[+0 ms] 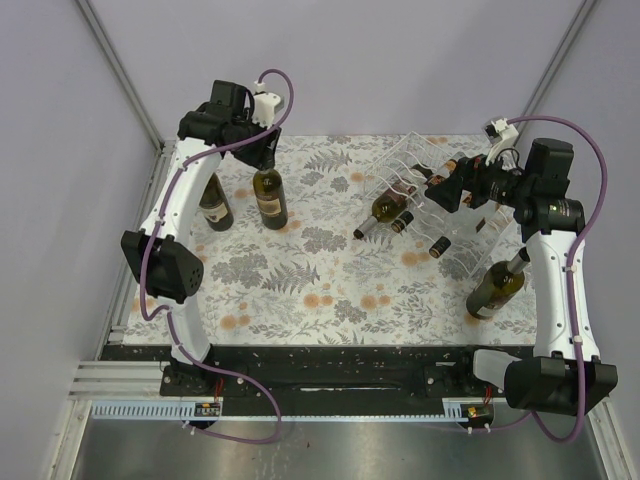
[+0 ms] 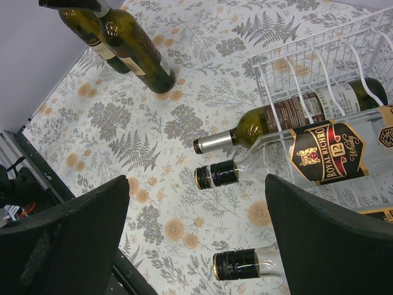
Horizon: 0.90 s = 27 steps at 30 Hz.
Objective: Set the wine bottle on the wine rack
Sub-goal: Pick up the wine bottle from the center of the board.
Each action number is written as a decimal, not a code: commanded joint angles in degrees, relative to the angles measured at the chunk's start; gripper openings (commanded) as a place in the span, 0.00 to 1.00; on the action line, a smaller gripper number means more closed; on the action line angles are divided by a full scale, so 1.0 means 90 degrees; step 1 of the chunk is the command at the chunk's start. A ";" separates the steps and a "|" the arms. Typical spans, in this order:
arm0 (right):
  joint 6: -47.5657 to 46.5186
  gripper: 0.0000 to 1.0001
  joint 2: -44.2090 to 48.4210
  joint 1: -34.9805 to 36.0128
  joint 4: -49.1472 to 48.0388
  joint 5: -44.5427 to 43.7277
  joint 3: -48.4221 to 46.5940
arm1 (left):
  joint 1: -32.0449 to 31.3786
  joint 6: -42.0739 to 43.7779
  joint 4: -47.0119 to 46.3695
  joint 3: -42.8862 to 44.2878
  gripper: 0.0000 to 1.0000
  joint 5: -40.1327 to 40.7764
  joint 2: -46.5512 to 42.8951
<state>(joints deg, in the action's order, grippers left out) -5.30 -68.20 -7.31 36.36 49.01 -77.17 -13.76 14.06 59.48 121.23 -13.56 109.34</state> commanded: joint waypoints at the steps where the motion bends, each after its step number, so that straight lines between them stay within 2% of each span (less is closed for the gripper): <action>1: -0.0104 0.99 0.0098 -0.0027 0.0023 0.0013 -0.0049 | 0.0025 -0.0127 -0.0242 0.0026 0.48 -0.0202 -0.0176; 4: -0.0124 1.00 0.0117 -0.0027 0.0023 -0.0045 -0.0068 | 0.0025 -0.0147 -0.0262 0.0045 0.29 -0.0270 -0.0166; 10: -0.0202 1.00 0.0215 -0.0027 -0.0007 -0.0182 -0.0088 | 0.0025 -0.0088 -0.0262 -0.0022 0.11 -0.0455 -0.0254; 17: -0.0192 1.00 0.0157 -0.0027 0.0042 -0.0231 -0.0176 | 0.0035 -0.0166 -0.0291 0.0065 0.07 -0.0544 -0.0332; 20: -0.0202 1.00 0.0147 -0.0027 0.0052 -0.0241 -0.0205 | 0.0025 -0.0147 -0.0281 0.0095 0.00 -0.0563 -0.0410; 27: -0.0407 1.00 0.0215 -0.0027 0.0081 -0.0387 -0.0322 | 0.0005 -0.0254 -0.0262 0.0114 0.00 -0.0709 -0.0722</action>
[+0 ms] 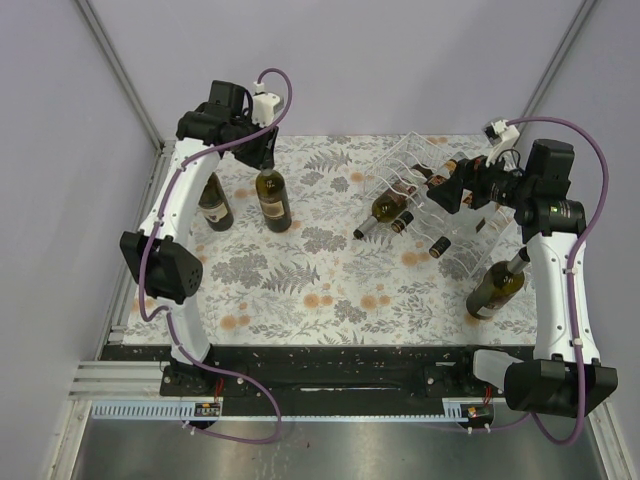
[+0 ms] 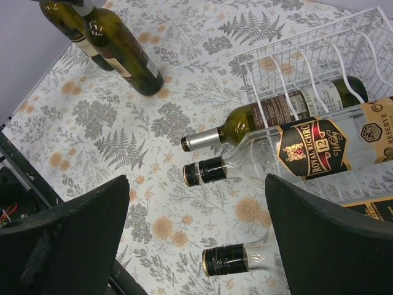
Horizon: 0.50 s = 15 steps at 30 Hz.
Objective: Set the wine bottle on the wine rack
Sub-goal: Pick up the wine bottle from the center of the board.
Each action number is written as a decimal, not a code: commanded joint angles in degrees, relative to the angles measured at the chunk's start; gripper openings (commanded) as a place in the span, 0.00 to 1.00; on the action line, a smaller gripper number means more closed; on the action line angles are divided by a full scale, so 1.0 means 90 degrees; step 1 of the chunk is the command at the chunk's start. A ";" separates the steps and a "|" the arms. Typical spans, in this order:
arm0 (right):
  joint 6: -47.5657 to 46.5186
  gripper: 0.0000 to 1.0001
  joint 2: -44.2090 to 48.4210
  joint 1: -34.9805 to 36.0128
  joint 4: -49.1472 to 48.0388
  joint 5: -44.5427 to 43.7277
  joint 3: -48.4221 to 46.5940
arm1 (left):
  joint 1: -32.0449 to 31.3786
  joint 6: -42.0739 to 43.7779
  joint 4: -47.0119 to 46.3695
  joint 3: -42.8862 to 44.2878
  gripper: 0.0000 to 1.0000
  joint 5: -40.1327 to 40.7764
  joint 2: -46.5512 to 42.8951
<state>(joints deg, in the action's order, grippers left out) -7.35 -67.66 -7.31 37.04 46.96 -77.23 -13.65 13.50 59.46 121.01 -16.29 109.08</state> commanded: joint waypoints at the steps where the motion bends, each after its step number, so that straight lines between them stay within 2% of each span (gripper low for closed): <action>1: -0.0179 0.99 0.0135 -0.0027 0.0035 -0.0140 -0.0373 | -0.0016 -0.0220 -0.0240 0.0138 0.00 -0.0416 -0.0752; 6: -0.0393 0.99 -0.0070 0.0245 0.0308 -0.0373 -0.0715 | -0.0163 -0.0396 -0.0123 0.0168 0.00 -0.0592 -0.1240; 10: -0.0696 0.99 -0.0129 0.1160 0.0328 -0.0959 -0.0774 | -0.0416 -0.0503 -0.0064 0.0148 0.00 -0.0582 -0.1660; 15: -0.0735 0.96 -0.0626 0.2177 0.0201 -0.1028 -0.0959 | -0.0797 -0.0591 0.0199 0.0635 0.00 -0.0445 -0.1953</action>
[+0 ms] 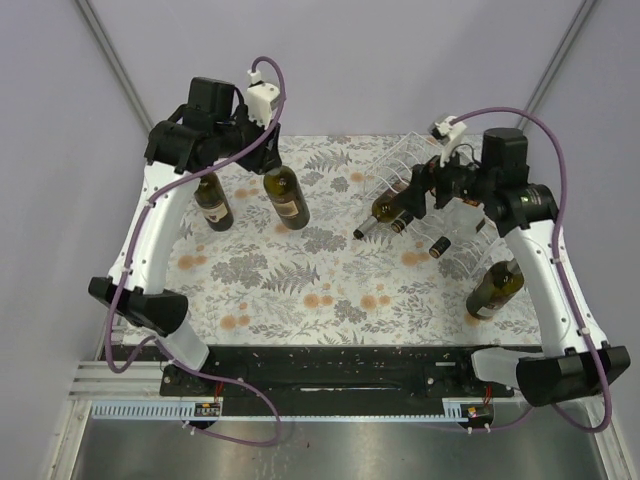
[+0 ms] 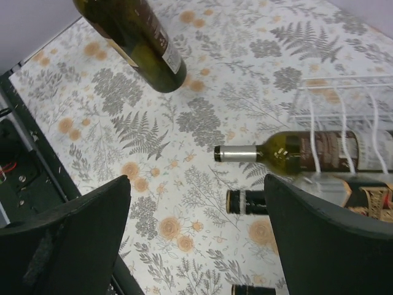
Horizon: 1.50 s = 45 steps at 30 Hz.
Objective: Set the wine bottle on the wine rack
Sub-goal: Pick up the wine bottle from the center of the board.
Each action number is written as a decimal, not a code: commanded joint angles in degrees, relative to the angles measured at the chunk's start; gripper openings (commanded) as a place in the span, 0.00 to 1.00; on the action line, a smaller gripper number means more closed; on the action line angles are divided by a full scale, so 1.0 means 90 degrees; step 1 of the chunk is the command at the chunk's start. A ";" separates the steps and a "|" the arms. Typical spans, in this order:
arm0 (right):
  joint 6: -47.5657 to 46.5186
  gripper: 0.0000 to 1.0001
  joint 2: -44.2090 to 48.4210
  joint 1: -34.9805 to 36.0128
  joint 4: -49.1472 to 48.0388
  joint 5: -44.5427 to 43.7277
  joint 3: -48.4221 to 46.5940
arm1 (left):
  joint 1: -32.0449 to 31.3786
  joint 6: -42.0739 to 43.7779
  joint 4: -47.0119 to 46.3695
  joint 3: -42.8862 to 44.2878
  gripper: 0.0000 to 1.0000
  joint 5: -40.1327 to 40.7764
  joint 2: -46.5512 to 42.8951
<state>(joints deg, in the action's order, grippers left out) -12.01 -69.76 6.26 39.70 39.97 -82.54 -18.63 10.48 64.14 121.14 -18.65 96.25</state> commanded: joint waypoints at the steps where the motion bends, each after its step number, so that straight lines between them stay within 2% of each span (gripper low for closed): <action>1: -0.0228 0.96 -0.0548 0.0855 -0.0095 -0.0348 -0.0457 | -0.0312 -0.0305 -0.0262 0.0709 0.00 -0.0202 -0.0596; 8: -0.0384 0.96 -0.1174 0.2281 -0.0494 -0.0749 -0.0565 | -0.0654 -0.0686 -0.0290 0.0720 0.00 -0.0505 -0.1045; 12: -0.0443 0.97 -0.1360 0.2702 -0.0973 -0.0458 -0.0361 | -0.0771 -0.0725 -0.0408 0.0612 0.00 -0.0632 -0.1250; 16: -0.0559 0.99 -0.1322 0.3063 -0.1957 -0.0125 0.0225 | -0.0771 -0.0832 -0.0466 0.0622 0.00 -0.0875 -0.1358; 30: 0.0230 0.99 -0.2054 0.3445 -0.3366 0.1418 0.0675 | -0.0801 -0.0950 -0.1072 0.0036 0.00 -0.1189 -0.1651; 45: 0.0855 0.98 -0.2483 0.3601 -0.4714 0.1858 0.1007 | -0.0859 -0.1457 -0.1521 0.0143 0.00 -0.1413 -0.1583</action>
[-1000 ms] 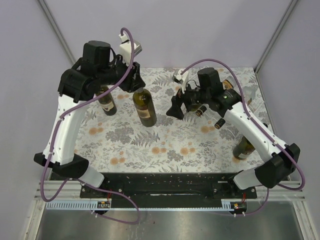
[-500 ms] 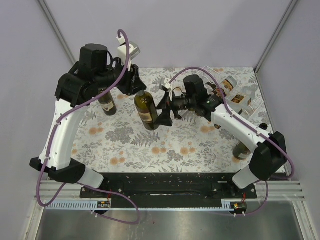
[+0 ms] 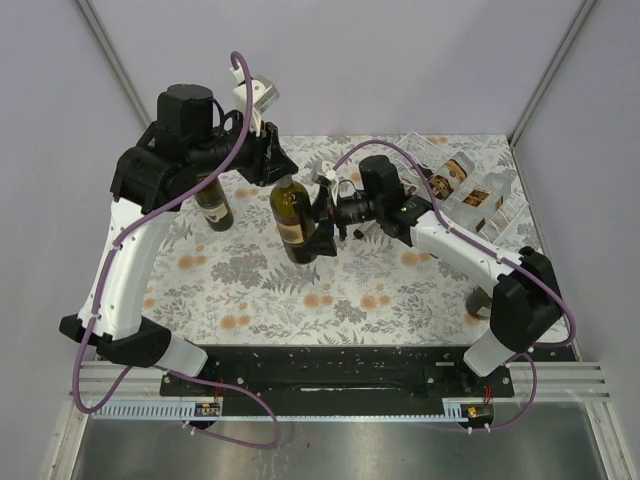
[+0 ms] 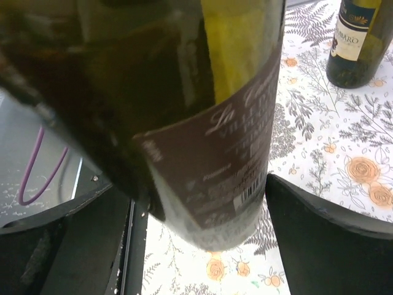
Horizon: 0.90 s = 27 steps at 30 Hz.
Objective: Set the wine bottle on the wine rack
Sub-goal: Pick up the wine bottle from the center of the board.
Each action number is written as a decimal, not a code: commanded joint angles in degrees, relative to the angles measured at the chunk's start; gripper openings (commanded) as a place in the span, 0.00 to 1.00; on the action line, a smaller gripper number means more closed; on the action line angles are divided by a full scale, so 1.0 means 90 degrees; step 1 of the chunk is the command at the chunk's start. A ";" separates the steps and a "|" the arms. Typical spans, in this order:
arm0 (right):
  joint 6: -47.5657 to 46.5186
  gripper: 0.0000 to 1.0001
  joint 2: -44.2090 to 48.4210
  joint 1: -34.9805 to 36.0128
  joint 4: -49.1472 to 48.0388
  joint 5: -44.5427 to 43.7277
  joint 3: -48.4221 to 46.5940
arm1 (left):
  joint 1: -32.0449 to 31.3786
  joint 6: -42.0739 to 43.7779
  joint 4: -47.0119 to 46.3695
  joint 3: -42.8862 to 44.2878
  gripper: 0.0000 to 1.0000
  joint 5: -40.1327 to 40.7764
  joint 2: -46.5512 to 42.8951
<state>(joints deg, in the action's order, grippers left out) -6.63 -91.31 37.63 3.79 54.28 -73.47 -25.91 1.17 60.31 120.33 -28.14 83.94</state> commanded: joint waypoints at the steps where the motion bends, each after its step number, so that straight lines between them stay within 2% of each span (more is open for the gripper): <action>1: 0.0249 0.98 -0.0128 0.0116 -0.0724 0.0287 -0.0029 | -0.0060 -0.0442 -0.1115 0.0223 0.00 -0.0379 -0.0216; 15: -0.0064 0.92 -0.0177 0.0184 -0.0460 0.0150 -0.0166 | -0.0080 -0.0569 -0.1203 0.0116 0.00 -0.0398 -0.0235; 20: 0.0258 0.88 -0.0187 0.0175 -0.0811 0.0170 -0.0050 | -0.0099 -0.0667 -0.1340 -0.0030 0.00 -0.0418 -0.0303; 27: 0.0697 0.89 -0.0187 0.0175 -0.1572 0.0375 0.0263 | -0.0099 -0.0911 -0.1691 -0.0420 0.00 -0.0535 -0.0469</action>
<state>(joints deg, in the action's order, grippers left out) -3.49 -93.30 38.68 -3.25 55.81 -72.05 -26.39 -3.11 54.19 117.36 -29.36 83.31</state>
